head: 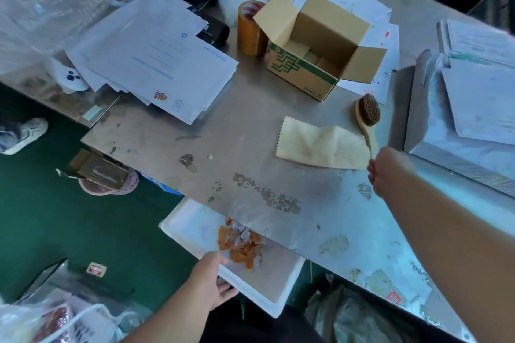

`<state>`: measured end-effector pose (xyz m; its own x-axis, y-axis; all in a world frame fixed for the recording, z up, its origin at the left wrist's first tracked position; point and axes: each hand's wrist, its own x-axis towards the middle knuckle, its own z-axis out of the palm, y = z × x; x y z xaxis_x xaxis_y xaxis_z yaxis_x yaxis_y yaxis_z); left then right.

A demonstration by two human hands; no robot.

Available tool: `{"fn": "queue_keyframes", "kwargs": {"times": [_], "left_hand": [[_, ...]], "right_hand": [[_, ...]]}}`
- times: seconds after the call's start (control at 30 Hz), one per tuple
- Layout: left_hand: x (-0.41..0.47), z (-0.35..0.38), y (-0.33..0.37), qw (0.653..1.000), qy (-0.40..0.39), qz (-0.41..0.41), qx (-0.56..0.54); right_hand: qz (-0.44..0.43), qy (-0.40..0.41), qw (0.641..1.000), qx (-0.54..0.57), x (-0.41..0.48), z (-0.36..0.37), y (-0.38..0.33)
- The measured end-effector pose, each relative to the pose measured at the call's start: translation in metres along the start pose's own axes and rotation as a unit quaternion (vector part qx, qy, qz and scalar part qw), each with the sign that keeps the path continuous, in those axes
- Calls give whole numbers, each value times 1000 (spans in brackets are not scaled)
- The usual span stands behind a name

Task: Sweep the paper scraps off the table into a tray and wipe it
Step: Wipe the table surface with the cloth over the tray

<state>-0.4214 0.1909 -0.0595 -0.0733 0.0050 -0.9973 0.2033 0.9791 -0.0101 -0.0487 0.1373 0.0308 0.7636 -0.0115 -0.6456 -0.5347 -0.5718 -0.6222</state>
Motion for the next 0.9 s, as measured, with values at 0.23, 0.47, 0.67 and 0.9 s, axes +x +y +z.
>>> {"fn": "queue_keyframes", "kwargs": {"times": [0.23, 0.47, 0.67, 0.9], "left_hand": [[9, 5, -2, 1000, 26, 9, -11], [16, 11, -5, 999, 33, 16, -24], [20, 15, -8, 998, 48, 15, -41], [16, 30, -11, 996, 55, 14, -74]], "right_hand": [[-410, -24, 840, -355, -5, 23, 30], [-446, -152, 680, -562, 38, 50, 9], [-437, -160, 733, -496, 54, 60, 4], [-376, -28, 890, -258, 60, 67, -33]]}}
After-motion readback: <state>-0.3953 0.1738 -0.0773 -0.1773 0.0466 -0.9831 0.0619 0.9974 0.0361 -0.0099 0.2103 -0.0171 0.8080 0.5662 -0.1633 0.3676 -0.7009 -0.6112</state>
